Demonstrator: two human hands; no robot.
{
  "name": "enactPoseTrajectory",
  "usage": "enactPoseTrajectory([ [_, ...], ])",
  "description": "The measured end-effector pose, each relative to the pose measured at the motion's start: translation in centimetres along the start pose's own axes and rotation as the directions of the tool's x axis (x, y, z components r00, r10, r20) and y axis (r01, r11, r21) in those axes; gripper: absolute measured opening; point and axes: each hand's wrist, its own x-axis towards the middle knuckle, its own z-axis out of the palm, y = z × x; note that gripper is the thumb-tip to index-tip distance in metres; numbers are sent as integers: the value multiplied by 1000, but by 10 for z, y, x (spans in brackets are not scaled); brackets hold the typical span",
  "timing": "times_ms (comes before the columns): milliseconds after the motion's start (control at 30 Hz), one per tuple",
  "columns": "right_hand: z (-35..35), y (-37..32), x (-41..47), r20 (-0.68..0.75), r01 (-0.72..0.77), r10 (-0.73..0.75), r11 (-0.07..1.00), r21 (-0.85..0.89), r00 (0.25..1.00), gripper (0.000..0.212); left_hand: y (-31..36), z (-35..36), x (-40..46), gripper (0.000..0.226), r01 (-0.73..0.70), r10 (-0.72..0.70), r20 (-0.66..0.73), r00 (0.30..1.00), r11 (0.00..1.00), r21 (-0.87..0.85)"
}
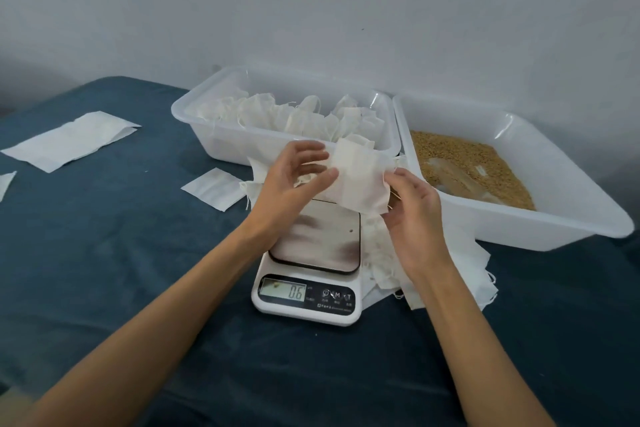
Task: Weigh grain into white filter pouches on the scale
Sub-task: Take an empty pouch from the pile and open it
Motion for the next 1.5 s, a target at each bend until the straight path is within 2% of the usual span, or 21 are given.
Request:
enactPoseTrajectory([
  [67,0,1,1,13,-28,27,999,24,1000,13,0,-2,0,52,56,-55,26,998,997,-55],
  [167,1,6,-1,2,73,-74,981,-182,997,35,-4,-3,-1,52,46,-42,63,997,997,-64],
  [200,1,7,-2,19,126,-126,957,-263,992,35,-4,-3,-1,50,31,-27,56,998,998,-58],
  [300,0,9,-2,20,256,-274,867,-428,962,14,-4,-3,-1,36,11,-10,14,1000,996,-89],
  [367,-4,12,-1,-6,294,-343,815,-500,939,11,-6,-4,1,31,-10,9,-15,1000,997,-83],
  [533,-5,15,-2,-49,225,-270,877,-424,962,12,-14,-6,2,33,-108,108,-17,994,994,22],
  [733,-7,16,-2,-146,178,-262,886,-428,954,9,-14,-5,-2,40,-136,136,5,991,987,90],
  [933,-3,16,-2,-53,199,-242,888,-415,969,20,-14,-4,-2,41,-163,166,-12,986,978,127],
  [1133,-3,16,-3,-65,203,-246,901,-383,967,27,-11,-3,-3,38,-155,159,-41,986,983,95],
  [1200,-1,15,-3,-43,213,-243,912,-350,969,27,-10,-2,-3,37,-163,167,-42,985,982,95],
  [1367,1,15,-2,89,141,-119,940,-312,989,18,-11,-5,-2,30,-136,141,-53,989,988,78],
  [1500,0,16,-4,77,175,-158,918,-355,984,18,-12,-6,-1,28,-83,84,-65,994,996,20],
])
